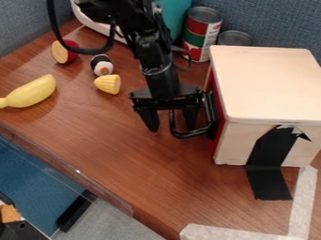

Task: Open the drawer

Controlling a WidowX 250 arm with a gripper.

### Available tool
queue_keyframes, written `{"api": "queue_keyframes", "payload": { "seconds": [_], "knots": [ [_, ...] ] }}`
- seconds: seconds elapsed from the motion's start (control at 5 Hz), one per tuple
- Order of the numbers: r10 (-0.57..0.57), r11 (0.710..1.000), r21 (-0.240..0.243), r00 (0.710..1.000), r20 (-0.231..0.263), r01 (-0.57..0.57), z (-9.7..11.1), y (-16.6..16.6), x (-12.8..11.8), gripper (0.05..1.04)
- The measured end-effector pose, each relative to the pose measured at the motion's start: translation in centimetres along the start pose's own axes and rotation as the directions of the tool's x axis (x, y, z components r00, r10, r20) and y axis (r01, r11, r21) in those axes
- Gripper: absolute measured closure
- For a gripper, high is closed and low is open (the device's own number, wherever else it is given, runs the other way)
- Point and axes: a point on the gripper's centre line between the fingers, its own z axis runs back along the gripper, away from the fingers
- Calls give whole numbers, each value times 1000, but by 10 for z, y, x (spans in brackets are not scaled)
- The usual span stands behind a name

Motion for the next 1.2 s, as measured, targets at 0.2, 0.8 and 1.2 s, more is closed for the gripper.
{"api": "queue_keyframes", "payload": {
  "seconds": [0.2,0.8,1.2],
  "knots": [
    [6,1000,8,1000,-1,-6,-6,2,0,423],
    [53,998,16,999,11,-53,6,18,-3,913],
    [77,997,28,997,7,-78,19,41,-21,927]
  ]
}}
